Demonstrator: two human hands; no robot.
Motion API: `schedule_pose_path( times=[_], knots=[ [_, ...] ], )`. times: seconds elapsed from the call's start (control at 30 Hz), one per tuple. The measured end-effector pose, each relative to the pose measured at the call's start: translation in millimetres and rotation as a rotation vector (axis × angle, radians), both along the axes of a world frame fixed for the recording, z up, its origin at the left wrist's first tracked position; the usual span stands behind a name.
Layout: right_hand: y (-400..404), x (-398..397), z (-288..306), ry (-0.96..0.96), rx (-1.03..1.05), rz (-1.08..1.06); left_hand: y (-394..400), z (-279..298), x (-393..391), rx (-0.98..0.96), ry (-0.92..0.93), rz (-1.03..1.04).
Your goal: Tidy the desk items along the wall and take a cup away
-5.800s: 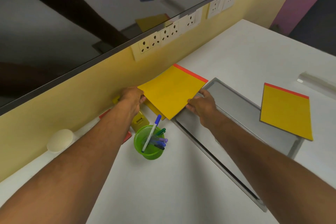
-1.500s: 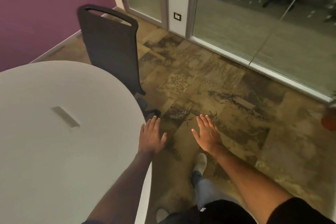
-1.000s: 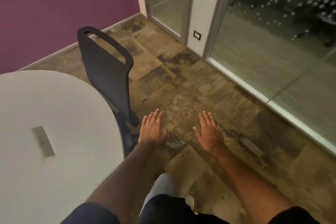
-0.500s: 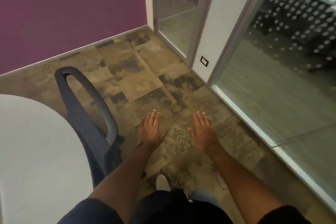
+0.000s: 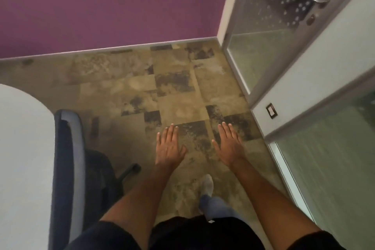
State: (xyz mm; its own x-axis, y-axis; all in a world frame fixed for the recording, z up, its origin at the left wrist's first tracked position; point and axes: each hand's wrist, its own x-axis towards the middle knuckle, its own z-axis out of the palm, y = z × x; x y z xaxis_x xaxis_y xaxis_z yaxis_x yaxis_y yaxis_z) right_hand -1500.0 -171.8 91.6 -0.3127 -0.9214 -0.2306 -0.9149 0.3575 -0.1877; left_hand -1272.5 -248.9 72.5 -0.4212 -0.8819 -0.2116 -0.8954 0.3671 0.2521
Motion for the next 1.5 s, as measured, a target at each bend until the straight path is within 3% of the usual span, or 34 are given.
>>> schedule_pose_path(
  times=[0.27,0.37,0.67,0.93,1.07,1.5],
  knots=[
    [-122,-53,5,-0.006,-0.019,0.133,-102,24,-23,-0.077,-0.001,0.111],
    [-187,-54,8,-0.024,-0.034,0.260,-143,29,-12,-0.085,-0.028,0.241],
    [-406,-2,0,0.018,-0.048,0.507,-289,25,51,-0.104,-0.094,0.530],
    [-638,148,12,-0.028,-0.065,0.765,-451,40,167,-0.084,-0.057,0.808],
    [-700,211,16,0.006,-0.106,0.878,-485,46,215,-0.101,-0.086,0.901],
    [-947,536,-13,-0.084,-0.077,1.368,-617,32,458,-0.067,-0.145,1.460]
  ],
)
